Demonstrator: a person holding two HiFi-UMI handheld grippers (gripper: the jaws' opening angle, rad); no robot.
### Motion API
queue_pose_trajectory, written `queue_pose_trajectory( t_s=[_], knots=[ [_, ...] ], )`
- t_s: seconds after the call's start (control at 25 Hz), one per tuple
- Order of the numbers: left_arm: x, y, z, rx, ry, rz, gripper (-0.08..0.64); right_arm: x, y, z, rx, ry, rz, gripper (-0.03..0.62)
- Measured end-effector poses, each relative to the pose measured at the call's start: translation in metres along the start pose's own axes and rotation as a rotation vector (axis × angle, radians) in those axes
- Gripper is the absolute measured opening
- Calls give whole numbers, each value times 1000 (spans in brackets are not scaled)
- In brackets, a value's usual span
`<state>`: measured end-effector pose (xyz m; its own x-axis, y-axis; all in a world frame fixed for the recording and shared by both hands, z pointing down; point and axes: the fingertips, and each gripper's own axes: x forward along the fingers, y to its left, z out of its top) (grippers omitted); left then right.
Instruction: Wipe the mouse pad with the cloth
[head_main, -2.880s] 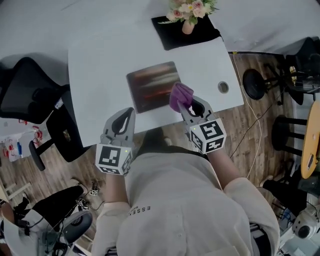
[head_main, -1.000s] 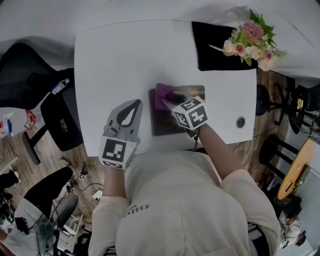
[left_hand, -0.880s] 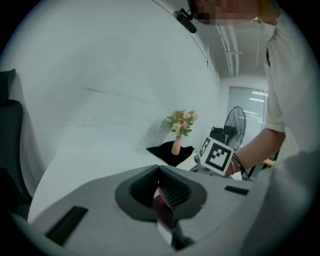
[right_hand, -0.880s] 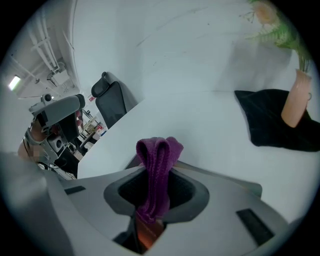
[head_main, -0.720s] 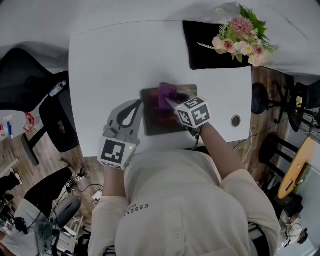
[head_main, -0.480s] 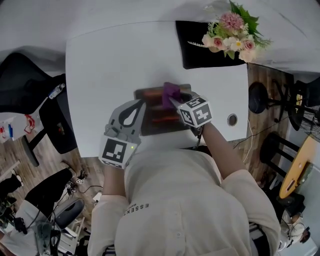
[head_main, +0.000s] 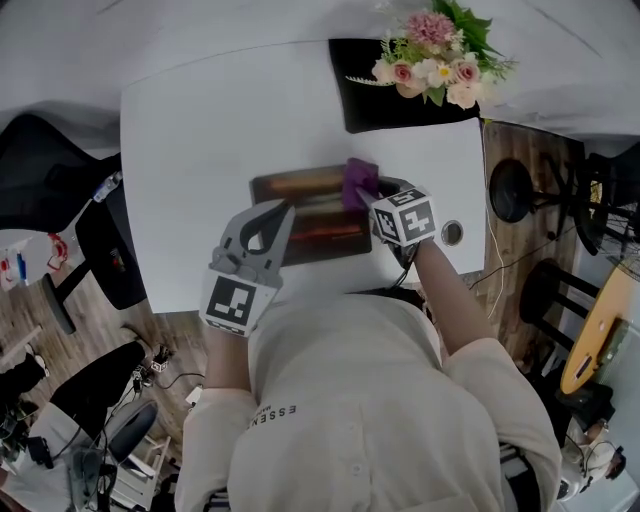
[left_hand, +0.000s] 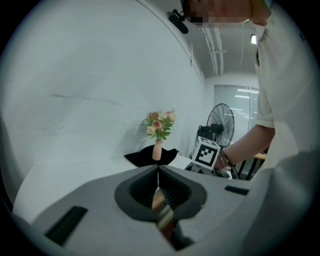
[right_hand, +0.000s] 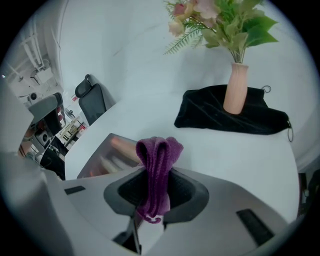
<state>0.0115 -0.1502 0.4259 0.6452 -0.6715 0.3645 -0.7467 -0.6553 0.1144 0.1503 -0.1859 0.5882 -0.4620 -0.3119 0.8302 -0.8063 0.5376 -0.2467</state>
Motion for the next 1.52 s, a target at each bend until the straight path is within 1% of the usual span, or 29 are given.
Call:
queue_pose_trajectory(
  t_s=[0.16, 0.28, 0.36, 0.48, 0.6, 0.8, 1.04, 1.2, 1.32, 1.52],
  knots=[
    [-3, -8, 6, 3, -27, -13, 2, -7, -14, -6, 19, -1, -39, 101],
    [-7, -10, 8, 12, -36, -13, 2, -13, -20, -6, 13, 1, -95, 101],
    [-11, -11, 9, 21, -39, -11, 2, -20, -17, -3, 1, -22, -110, 101],
    [-18, -7, 11, 35, -52, -5, 2, -28, 6, 6, -25, -69, -65, 101],
    [-27, 2, 10, 45, -61, 8, 2, -31, 35, 11, -48, -86, -22, 101],
    [-52, 23, 1, 54, -55, 41, 2, -17, 95, 12, -84, -62, 78, 101],
    [-84, 45, -17, 51, -57, 70, 2, 10, 160, 10, -108, -33, 163, 101],
    [-103, 55, -27, 85, -45, 80, 2, 30, 197, 7, -124, -2, 210, 101],
    [-115, 62, -33, 135, -52, 72, 2, 43, 217, 6, -131, 15, 223, 101],
    [-118, 68, -41, 139, -44, 65, 2, 59, 212, 3, -115, 34, 189, 101]
  ],
)
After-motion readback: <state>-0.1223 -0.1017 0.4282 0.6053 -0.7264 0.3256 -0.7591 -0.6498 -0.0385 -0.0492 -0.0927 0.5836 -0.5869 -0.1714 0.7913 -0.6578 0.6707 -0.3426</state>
